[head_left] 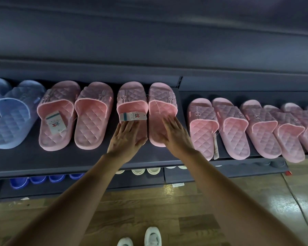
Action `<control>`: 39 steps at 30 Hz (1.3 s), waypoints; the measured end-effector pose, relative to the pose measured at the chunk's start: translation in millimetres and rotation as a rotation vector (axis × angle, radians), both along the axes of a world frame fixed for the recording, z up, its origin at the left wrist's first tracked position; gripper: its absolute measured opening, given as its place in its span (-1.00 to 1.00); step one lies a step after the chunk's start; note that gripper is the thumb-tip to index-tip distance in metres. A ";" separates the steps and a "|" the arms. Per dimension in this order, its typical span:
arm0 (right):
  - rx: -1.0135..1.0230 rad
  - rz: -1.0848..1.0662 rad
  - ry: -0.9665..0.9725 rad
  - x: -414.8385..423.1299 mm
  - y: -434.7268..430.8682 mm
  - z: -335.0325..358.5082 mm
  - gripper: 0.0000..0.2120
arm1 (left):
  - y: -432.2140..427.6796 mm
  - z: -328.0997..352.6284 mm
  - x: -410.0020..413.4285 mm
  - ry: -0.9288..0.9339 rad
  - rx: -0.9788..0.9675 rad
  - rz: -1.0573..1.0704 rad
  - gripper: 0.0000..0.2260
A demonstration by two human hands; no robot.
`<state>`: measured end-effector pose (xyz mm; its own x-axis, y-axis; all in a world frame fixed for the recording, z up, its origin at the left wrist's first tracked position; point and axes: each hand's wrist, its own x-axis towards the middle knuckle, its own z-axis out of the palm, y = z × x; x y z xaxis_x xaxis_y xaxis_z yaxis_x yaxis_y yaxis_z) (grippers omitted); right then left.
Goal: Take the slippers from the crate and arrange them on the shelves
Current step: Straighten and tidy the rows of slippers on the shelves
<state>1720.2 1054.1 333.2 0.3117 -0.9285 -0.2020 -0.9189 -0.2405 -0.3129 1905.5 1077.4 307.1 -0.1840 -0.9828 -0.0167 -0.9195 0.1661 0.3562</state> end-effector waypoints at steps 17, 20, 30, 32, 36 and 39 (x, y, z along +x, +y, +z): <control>-0.071 -0.164 0.075 -96.5 55.0 65.1 -0.43 | 29.3 71.0 -70.7 0.150 -0.065 -0.136 -0.32; -0.058 -0.172 0.072 -123.6 52.4 63.1 -0.43 | 26.8 74.0 -98.0 0.135 -0.055 -0.124 -0.45; 0.005 -0.138 -0.059 -208.8 18.9 34.7 -0.46 | 9.8 39.2 -197.2 0.126 0.021 -0.026 -0.48; 0.018 -0.134 -0.092 -217.3 16.2 29.0 -0.49 | 10.3 27.6 -210.0 0.087 0.035 -0.010 -0.47; 0.124 -0.056 -0.085 -218.0 16.2 16.7 -0.52 | 16.1 -2.0 -220.6 -0.001 0.004 -0.018 -0.46; 0.202 -0.081 -0.155 -207.5 13.9 6.3 -0.52 | 19.0 -13.5 -219.6 -0.051 -0.038 -0.051 -0.47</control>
